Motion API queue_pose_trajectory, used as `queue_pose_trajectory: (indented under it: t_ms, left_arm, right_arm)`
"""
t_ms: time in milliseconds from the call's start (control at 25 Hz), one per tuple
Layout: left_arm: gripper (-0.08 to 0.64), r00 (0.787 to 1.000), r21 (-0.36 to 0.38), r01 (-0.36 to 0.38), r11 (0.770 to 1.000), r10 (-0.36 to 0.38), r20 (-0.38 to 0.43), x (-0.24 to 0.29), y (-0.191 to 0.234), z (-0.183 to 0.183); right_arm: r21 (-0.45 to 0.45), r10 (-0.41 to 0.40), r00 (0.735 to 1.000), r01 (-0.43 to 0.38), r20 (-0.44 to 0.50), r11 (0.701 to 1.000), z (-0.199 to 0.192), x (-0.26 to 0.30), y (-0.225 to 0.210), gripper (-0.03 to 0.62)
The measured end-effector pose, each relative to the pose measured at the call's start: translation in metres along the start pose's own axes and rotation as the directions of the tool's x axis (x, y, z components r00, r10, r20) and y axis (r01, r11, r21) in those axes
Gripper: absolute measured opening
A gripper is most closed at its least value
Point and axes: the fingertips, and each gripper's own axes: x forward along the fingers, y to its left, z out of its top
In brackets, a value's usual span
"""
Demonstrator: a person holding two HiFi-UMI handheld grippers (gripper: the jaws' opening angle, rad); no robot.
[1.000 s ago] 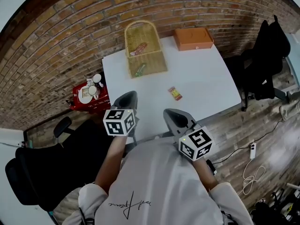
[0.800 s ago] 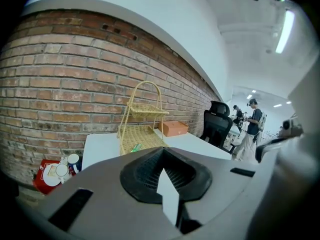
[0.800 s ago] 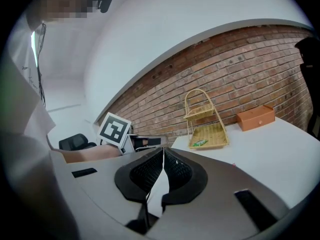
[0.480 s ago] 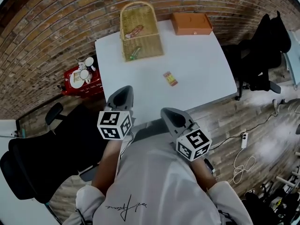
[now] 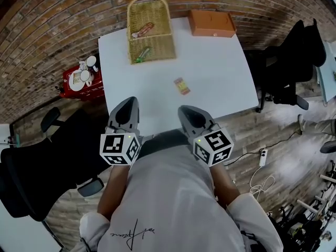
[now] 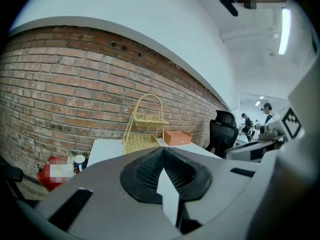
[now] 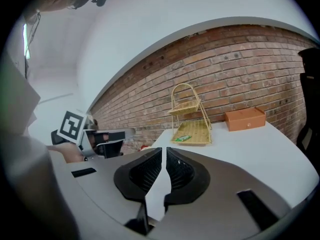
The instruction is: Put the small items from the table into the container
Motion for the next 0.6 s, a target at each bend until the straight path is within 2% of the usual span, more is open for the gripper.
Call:
queue_pose_trajectory:
  t_ms: [200,440,600]
  left_arm:
    - [0.009,1.0,-0.004,0.0,1.0,0.0,-0.008,0.002,-0.008,-0.002]
    - [0.009,1.0,-0.014,-0.004,1.0,0.004,-0.021,0.015,-0.022,-0.009]
    - [0.009,1.0,-0.008,-0.004,1.0,0.004,-0.027,0.026,-0.032,-0.011]
  right_arm:
    - [-0.011,-0.003,0.999,0.003,-0.035,1.0,0.0,0.014,-0.026,0.023]
    - [0.028,-0.01,0.997,0.012,-0.079,1.0,-0.012,0.028,-0.059,0.023]
    - [0.022,-0.004,0.993,0.007,-0.12,1.0,-0.022,0.036,-0.074,0.032]
